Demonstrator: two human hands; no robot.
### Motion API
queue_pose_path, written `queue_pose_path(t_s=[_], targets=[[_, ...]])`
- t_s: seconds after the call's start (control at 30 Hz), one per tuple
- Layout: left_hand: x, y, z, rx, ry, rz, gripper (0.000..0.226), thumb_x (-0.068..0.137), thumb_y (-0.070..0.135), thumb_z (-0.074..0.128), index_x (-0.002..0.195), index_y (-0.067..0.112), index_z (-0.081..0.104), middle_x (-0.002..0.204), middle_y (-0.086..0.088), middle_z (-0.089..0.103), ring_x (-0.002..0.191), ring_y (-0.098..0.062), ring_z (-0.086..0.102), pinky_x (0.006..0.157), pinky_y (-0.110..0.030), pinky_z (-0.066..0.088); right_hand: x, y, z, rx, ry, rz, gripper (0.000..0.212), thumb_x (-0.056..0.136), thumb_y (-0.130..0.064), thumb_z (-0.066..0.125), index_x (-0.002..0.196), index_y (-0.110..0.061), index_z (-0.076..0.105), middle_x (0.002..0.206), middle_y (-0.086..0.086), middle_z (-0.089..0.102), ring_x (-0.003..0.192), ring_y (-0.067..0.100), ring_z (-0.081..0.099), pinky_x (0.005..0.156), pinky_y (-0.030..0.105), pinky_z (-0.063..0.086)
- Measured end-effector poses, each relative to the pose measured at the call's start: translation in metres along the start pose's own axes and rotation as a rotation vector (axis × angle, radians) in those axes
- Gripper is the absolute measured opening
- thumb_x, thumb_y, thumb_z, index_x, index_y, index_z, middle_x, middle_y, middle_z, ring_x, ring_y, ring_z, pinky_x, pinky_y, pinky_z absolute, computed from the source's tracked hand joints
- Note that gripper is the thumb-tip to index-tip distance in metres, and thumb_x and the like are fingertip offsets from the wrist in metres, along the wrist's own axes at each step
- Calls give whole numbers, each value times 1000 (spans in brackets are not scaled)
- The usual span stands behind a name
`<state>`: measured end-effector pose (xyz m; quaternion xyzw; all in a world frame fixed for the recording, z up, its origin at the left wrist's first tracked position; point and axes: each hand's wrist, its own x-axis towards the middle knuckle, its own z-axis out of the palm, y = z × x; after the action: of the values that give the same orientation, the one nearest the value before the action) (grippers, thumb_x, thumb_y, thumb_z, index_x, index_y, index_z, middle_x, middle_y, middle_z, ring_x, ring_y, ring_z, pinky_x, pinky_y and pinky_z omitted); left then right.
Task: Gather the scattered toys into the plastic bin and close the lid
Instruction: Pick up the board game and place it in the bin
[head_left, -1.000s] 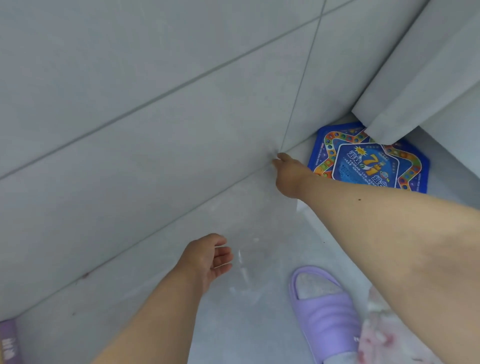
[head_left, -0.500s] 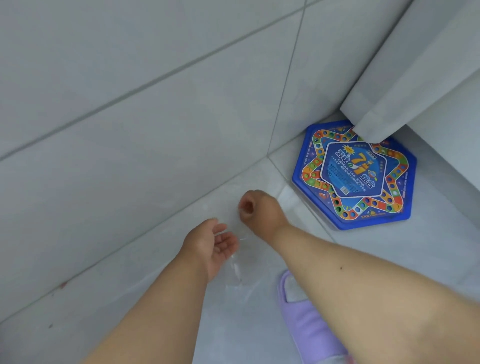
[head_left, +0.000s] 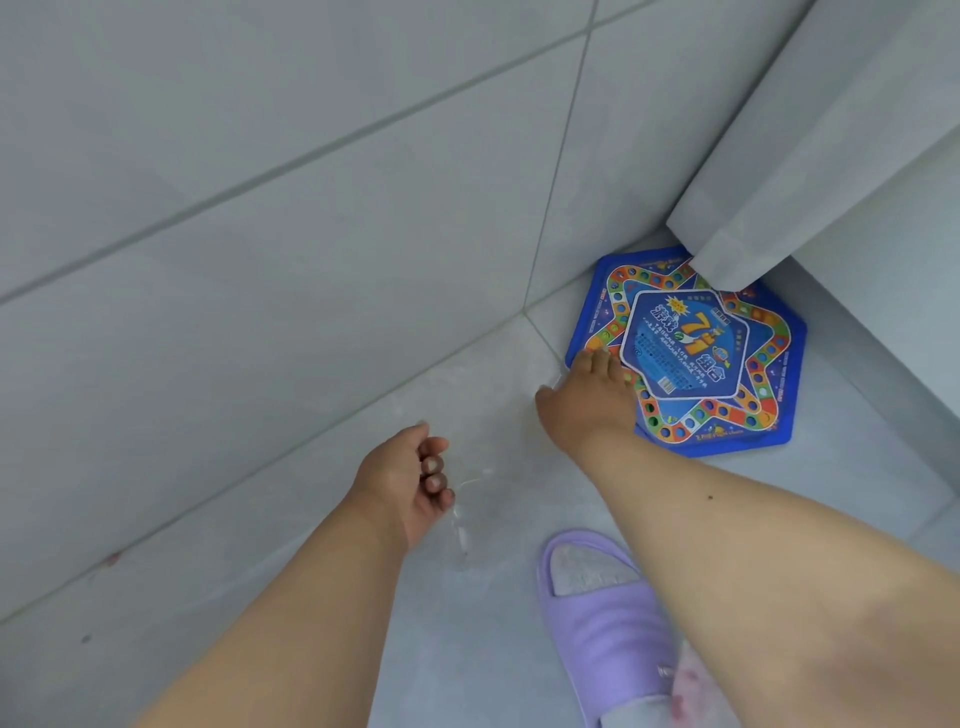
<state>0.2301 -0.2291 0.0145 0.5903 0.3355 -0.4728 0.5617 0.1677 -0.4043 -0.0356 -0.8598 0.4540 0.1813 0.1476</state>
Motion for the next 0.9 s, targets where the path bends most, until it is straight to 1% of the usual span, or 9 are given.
queue_pose_path(t_s=[0.17, 0.27, 0.33, 0.43, 0.53, 0.67, 0.77, 0.83, 0.9], targets=[[-4, -1, 2, 58, 56, 51, 28, 101, 17, 36, 84, 8, 57, 50, 1, 33, 45, -13, 26, 51, -26, 29, -43, -29, 14, 84, 65, -201, 52, 85, -26, 46, 132, -7, 40, 134, 10, 47, 124, 27, 40, 104, 35, 30], [-4, -3, -5, 116, 126, 95, 28, 98, 7, 31, 98, 9, 59, 59, -1, 32, 49, -13, 26, 50, -26, 32, -72, -45, 27, 116, 26, -419, 48, 88, -23, 44, 134, -8, 41, 136, 8, 47, 125, 26, 39, 104, 32, 29], [-2, -4, -13, 142, 167, 107, 25, 97, 7, 35, 103, 11, 59, 60, -2, 32, 50, -13, 26, 50, -26, 33, -74, -47, 27, 174, -3, -463, 45, 91, -20, 42, 135, -9, 43, 137, 8, 47, 126, 25, 40, 104, 32, 30], [1, -8, -21, 156, 190, 94, 22, 98, 7, 39, 107, 13, 58, 61, -2, 32, 50, -14, 26, 51, -27, 35, -57, -36, 14, 274, 115, -358, 33, 91, -16, 47, 123, -13, 55, 121, 9, 57, 112, 25, 51, 93, 34, 41], [5, -15, -20, 193, 197, 86, 37, 97, 2, 28, 112, 13, 60, 65, -3, 39, 51, -13, 29, 51, -27, 38, -29, -11, -3, 371, 312, -51, 32, 89, -17, 54, 121, -13, 55, 121, 8, 57, 112, 23, 51, 92, 32, 44], [12, -22, -2, 160, 160, 81, 41, 96, -6, 28, 120, 6, 58, 86, -9, 57, 57, -12, 41, 54, -25, 45, 8, 27, -16, 346, 258, 95, 48, 90, -19, 56, 136, -13, 44, 140, 9, 45, 130, 29, 41, 107, 40, 36], [13, -21, 20, 108, 85, 80, 38, 96, -9, 37, 127, 4, 54, 103, -13, 59, 81, -17, 55, 70, -29, 53, 25, 45, -22, 310, 188, 79, 51, 90, -20, 55, 138, -11, 41, 143, 11, 41, 131, 31, 37, 106, 41, 33], [16, -21, 36, 130, 46, 64, 25, 96, -3, 45, 112, 7, 61, 109, -9, 61, 99, -19, 58, 90, -35, 53, 31, 54, -25, 276, 191, 90, 52, 89, -23, 56, 137, -10, 41, 140, 12, 41, 128, 31, 37, 102, 40, 35], [18, -20, 47, 183, 30, 43, 14, 96, 7, 52, 86, 12, 61, 105, -8, 66, 101, -20, 62, 94, -38, 52, 37, 63, -28, 232, 197, 173, 53, 87, -29, 59, 134, -9, 41, 135, 12, 43, 125, 31, 39, 99, 40, 36]])
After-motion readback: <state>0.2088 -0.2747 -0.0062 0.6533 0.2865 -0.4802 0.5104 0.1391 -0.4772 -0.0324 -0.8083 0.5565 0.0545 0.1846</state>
